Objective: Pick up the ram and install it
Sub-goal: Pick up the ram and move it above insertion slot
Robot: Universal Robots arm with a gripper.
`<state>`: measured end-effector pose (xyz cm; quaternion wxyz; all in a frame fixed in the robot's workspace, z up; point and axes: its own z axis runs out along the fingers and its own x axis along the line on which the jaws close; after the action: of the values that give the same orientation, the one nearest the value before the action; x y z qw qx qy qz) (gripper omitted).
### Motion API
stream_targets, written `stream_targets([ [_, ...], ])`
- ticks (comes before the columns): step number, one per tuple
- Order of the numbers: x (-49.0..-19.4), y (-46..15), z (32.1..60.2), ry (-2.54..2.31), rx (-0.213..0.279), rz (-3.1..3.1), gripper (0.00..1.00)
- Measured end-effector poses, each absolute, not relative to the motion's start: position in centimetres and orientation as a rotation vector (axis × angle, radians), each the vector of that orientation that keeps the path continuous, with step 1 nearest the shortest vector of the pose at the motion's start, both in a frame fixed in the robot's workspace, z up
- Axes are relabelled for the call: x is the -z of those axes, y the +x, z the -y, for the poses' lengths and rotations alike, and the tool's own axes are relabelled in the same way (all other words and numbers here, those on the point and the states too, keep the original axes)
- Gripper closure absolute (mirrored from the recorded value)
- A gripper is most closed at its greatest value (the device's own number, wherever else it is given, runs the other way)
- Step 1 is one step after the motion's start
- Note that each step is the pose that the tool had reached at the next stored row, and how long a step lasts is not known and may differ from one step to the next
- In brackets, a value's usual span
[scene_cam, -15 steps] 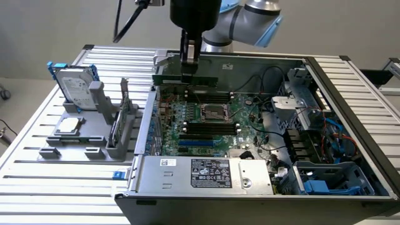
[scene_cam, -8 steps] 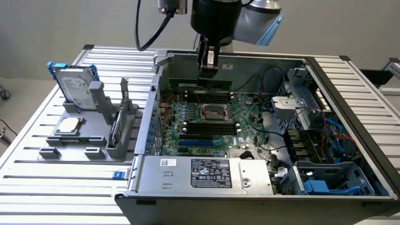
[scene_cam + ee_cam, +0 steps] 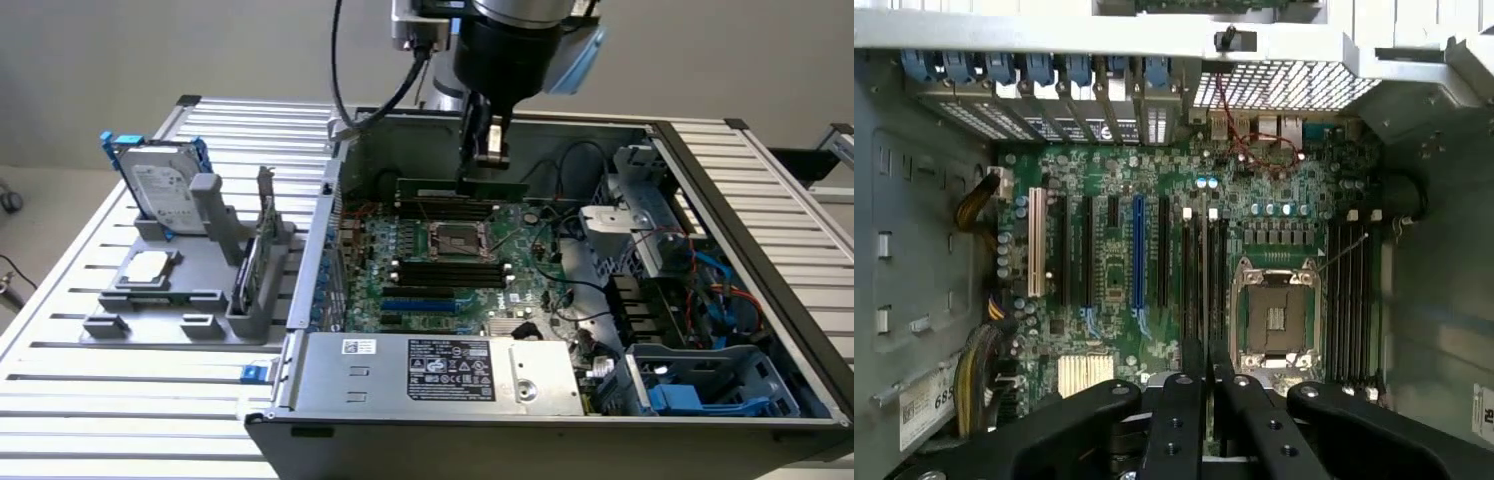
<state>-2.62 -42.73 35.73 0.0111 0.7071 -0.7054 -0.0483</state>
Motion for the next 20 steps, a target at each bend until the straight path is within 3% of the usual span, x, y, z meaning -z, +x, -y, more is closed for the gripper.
stream_targets([
  [6, -34.7, -0.3, 42.5, 2.206, 0.150, 2.200, 0.86],
  [20, -33.7, -2.2, 42.3, 2.176, 0.145, 2.228, 0.86],
])
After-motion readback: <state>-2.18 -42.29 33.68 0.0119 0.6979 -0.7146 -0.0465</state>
